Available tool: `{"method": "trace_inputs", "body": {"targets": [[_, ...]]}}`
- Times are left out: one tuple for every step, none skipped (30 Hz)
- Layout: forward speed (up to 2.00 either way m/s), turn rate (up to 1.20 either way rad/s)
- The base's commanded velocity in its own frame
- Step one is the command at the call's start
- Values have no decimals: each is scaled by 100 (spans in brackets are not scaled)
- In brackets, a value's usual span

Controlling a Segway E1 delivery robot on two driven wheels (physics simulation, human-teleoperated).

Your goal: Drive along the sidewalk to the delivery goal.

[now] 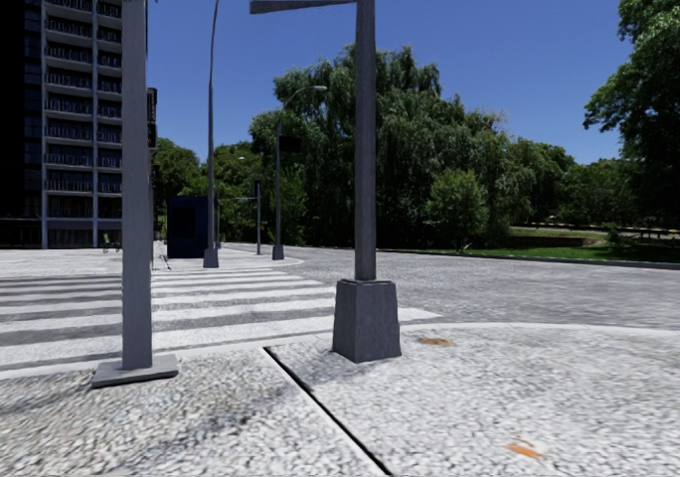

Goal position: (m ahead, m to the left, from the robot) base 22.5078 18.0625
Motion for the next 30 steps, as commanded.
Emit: {"method": "trace_inputs", "body": {"targets": [[141,0],[141,12],[141,21],[141,27],[141,27],[141,31],[141,36],[142,38],[142,38],[144,42],[146,44],[146,44],[147,46],[147,47],[147,47],[147,47],[147,47],[147,46],[147,45],[147,45],[147,40],[147,36],[147,36],[147,36],[147,36],[147,36],[147,36],[147,36],[147,36],[147,36]]}}
